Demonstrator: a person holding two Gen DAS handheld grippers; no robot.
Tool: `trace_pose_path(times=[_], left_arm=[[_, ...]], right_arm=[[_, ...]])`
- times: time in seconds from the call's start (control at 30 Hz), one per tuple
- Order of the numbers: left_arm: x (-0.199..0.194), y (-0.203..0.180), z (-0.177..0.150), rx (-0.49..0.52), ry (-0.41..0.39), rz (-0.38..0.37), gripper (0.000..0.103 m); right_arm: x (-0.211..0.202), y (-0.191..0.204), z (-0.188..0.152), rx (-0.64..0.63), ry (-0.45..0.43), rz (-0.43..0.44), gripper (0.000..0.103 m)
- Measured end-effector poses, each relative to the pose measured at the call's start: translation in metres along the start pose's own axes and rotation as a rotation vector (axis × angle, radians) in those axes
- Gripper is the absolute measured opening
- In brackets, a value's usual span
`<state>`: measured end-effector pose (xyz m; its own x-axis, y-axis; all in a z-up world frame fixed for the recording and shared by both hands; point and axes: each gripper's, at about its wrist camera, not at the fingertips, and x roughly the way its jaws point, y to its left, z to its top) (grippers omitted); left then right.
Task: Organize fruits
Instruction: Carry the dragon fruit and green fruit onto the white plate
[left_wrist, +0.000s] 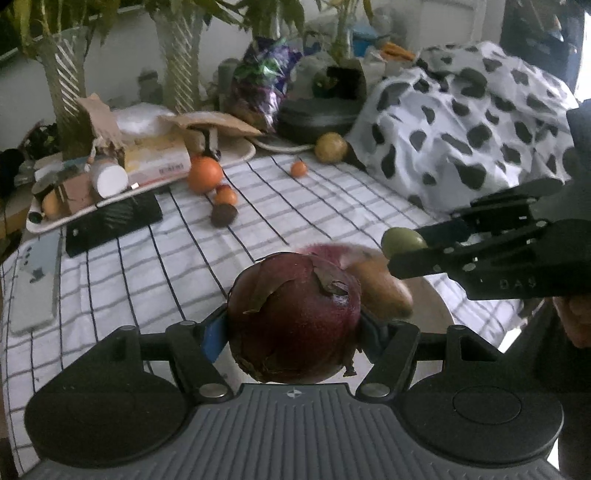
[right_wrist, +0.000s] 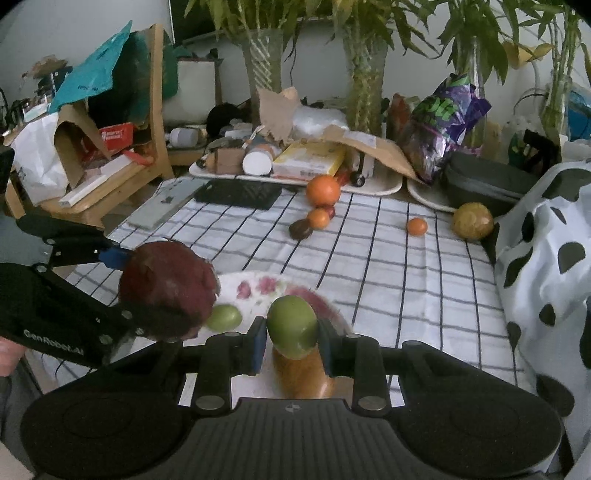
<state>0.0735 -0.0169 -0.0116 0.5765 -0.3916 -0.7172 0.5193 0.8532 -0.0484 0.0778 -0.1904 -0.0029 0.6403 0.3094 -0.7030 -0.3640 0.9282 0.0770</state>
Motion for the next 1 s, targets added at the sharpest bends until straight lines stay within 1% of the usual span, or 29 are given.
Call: trace_pose_path(times=[0.33, 0.6, 0.77, 0.87, 1.0], left_arm=[[0.017, -0.014, -0.020, 0.056, 0.098, 0.008, 0.068], [0.023, -0.016, -0.021, 0.066, 0.107, 0.012, 0.080], [0.027, -0.014, -0.022, 0.051, 0.147, -0.010, 0.081], [0.025, -0.017, -0.023, 0.073, 0.152, 0.000, 0.081], [0.018, -0.017, -0.025, 0.073, 0.153, -0.003, 0.082]], right_arm=[[0.005, 0.014, -0.015, -0.042, 0.090, 0.012, 0.031], [0.013, 0.017, -0.017, -0.067, 0.133, 0.019, 0.031], [0.015, 0.016, -0.018, -0.062, 0.145, 0.019, 0.031], [0.016, 0.015, -0.019, -0.061, 0.156, 0.019, 0.031], [0.015, 0.015, -0.019, -0.055, 0.156, 0.012, 0.031]])
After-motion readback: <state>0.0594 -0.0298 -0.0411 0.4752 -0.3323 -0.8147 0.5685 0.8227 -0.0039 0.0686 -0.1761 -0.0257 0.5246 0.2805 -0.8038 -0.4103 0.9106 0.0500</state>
